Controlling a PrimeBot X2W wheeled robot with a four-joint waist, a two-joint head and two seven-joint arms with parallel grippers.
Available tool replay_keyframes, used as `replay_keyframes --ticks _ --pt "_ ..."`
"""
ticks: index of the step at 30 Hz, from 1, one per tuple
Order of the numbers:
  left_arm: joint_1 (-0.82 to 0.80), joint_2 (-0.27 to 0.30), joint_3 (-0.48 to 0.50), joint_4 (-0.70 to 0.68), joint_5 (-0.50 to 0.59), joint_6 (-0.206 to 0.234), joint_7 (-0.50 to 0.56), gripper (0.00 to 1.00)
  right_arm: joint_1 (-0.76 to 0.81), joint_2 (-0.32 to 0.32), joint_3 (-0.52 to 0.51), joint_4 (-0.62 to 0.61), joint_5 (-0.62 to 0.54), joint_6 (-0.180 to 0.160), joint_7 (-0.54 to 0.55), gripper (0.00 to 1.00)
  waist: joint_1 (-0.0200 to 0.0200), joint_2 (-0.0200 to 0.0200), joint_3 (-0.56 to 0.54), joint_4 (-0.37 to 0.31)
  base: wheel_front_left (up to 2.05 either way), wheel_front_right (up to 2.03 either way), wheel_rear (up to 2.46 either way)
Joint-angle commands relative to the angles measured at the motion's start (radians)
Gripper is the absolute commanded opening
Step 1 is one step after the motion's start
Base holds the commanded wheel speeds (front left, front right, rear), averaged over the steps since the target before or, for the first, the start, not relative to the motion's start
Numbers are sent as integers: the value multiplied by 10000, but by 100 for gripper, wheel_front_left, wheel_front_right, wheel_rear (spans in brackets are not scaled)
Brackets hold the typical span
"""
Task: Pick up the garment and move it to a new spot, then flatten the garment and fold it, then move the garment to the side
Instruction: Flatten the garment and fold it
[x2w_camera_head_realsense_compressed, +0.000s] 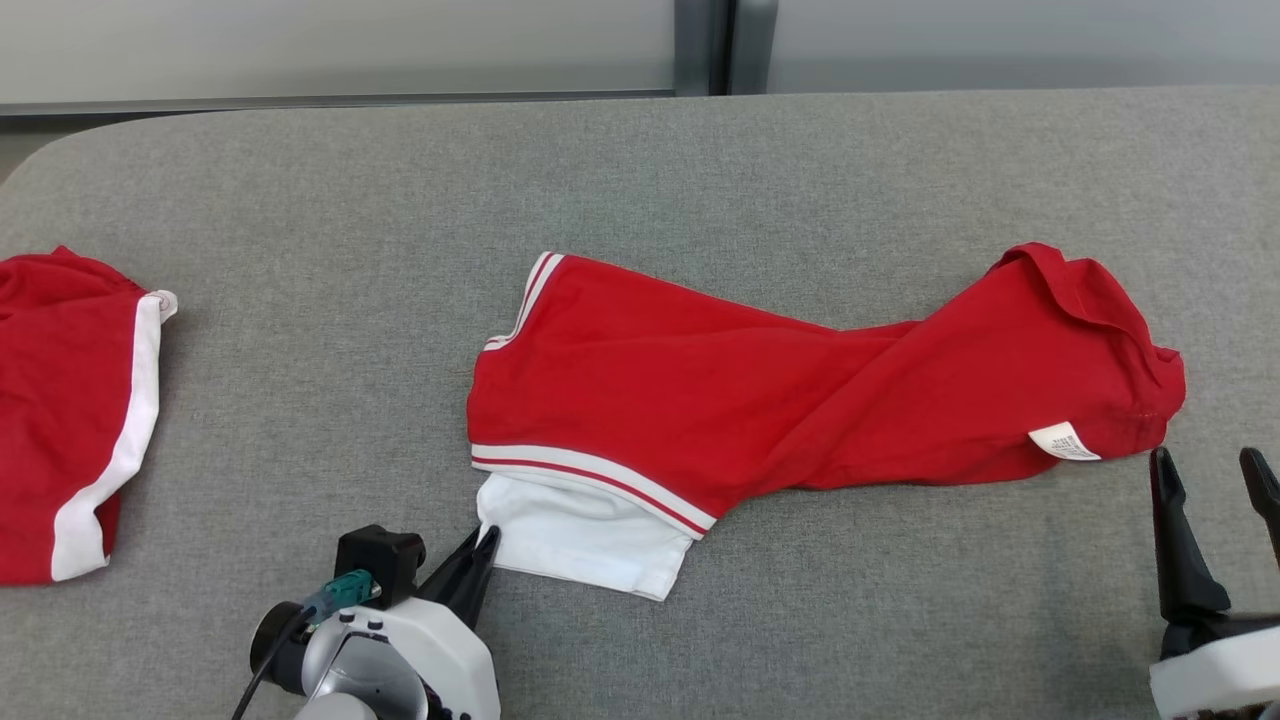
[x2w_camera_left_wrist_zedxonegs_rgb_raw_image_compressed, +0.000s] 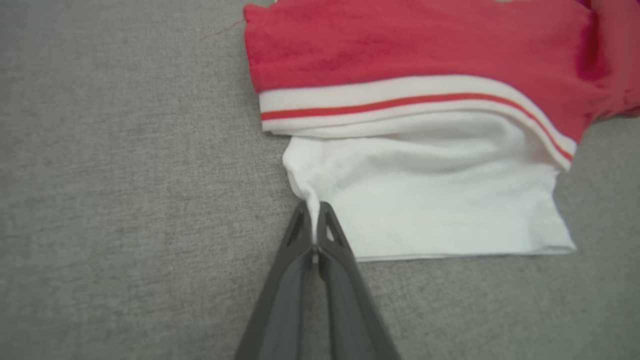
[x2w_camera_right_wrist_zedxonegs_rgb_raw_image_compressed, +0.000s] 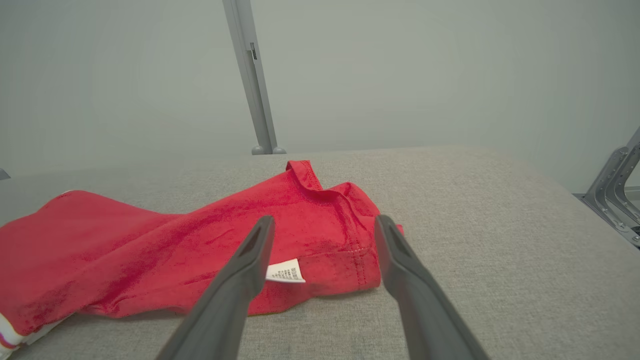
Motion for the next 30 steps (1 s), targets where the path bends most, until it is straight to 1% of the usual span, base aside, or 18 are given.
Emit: replay_keyframes --ticks 1,5,9,17,27,28,29,30 --pt "-92 53 -7 -8 -72 -11 -11 0 190 -153 -71 181 75 -3 63 100 0 0 44 15 0 0 0" --pt "-269 57 -8 -160 -67 65 -100 0 138 -573 -158 827 341 -2 85 100 0 0 268 45 0 0 0" --pt "-461 43 -5 -238 -79 138 -170 0 -399 -1070 39 1343 627 -3 96 100 0 0 500 82 0 0 0" --pt "-762 -28 -129 -253 -100 151 -368 0 -1468 -1699 422 2416 1101 -3 66 100 0 0 907 261 0 0 0" --pt "-903 -49 -208 -67 -195 206 -526 0 -2084 -1922 940 3084 1509 -3 -96 100 0 0 1046 301 0 0 0" --pt "-929 -32 -212 -46 -201 200 -556 0 -2133 -1936 1020 3119 1563 -3 -81 72 0 0 1052 298 0 0 0" --pt "-929 -32 -212 -46 -201 200 -556 0 -2133 -1936 1020 3119 1563 -3 -81 72 0 0 1052 298 0 0 0" --pt "-953 -27 -222 -39 -207 204 -565 0 -2170 -1949 1074 3157 1601 -3 -74 44 0 0 1056 294 0 0 0"
